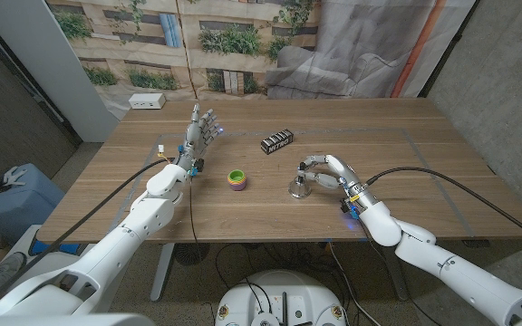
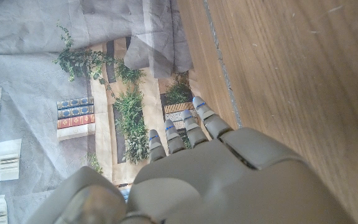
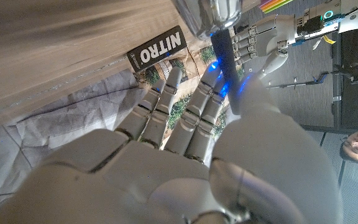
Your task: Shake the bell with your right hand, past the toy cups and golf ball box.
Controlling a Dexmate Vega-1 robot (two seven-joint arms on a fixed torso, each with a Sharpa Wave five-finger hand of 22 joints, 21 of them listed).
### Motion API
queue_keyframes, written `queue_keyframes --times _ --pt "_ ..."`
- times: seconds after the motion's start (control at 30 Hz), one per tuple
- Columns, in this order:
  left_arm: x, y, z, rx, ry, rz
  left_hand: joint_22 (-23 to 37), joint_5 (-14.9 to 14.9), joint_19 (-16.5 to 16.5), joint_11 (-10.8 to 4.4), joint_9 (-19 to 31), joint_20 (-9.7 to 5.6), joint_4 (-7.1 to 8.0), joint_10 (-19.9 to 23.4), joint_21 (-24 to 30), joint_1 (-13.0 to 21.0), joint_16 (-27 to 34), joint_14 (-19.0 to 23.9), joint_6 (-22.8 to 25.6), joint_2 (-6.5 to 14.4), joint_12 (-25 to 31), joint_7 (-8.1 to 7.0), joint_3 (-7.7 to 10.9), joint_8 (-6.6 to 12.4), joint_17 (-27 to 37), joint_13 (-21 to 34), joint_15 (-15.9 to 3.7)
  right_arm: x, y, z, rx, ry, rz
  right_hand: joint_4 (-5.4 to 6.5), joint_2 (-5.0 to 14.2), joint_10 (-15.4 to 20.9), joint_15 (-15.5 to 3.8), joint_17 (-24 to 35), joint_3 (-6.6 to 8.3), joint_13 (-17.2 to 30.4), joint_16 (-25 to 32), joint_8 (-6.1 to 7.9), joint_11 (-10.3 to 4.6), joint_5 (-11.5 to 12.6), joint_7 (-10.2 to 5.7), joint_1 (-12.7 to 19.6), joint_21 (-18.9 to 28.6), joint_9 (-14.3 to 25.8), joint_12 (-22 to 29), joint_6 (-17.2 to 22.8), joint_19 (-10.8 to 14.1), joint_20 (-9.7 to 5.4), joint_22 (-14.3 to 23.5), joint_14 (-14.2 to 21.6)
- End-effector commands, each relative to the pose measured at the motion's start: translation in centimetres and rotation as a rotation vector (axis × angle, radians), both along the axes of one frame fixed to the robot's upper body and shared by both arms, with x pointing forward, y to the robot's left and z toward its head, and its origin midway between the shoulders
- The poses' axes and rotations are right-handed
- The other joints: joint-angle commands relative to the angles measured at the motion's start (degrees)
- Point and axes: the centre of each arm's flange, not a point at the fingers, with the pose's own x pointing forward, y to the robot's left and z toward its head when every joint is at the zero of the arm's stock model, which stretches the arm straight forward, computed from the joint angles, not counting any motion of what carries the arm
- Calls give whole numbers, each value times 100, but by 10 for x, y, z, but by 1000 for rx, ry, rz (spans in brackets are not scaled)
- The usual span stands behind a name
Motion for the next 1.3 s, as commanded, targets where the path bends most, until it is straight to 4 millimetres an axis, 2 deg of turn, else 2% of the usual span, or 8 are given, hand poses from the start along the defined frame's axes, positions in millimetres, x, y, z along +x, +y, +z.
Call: queue_keyframes --times 0.03,0.53,1.3 --pt "0 0 0 0 0 0 32 40 54 -25 22 0 39 3 38 0 31 49 6 46 30 -45 7 10 26 29 -560 1 2 1 7 -12 -2 -67 50 102 -979 16 45 49 70 39 -8 36 -18 161 24 17 48 134 52 -328 17 107" --pt "0 0 0 0 0 0 33 40 54 -16 22 2 39 8 39 1 32 52 5 47 32 -45 7 10 26 29 -561 0 1 4 39 -38 -9 -79 228 355 -1002 2 146 65 74 143 -2 57 -33 435 20 4 98 472 86 -435 21 312" --pt "0 0 0 0 0 0 33 40 53 -29 22 -3 40 4 39 0 32 50 2 46 30 -45 7 8 27 29 -561 -13 -5 28 89 -75 -42 -61 226 421 -977 -32 142 25 8 124 -12 32 -69 529 16 -18 41 533 102 -432 25 396"
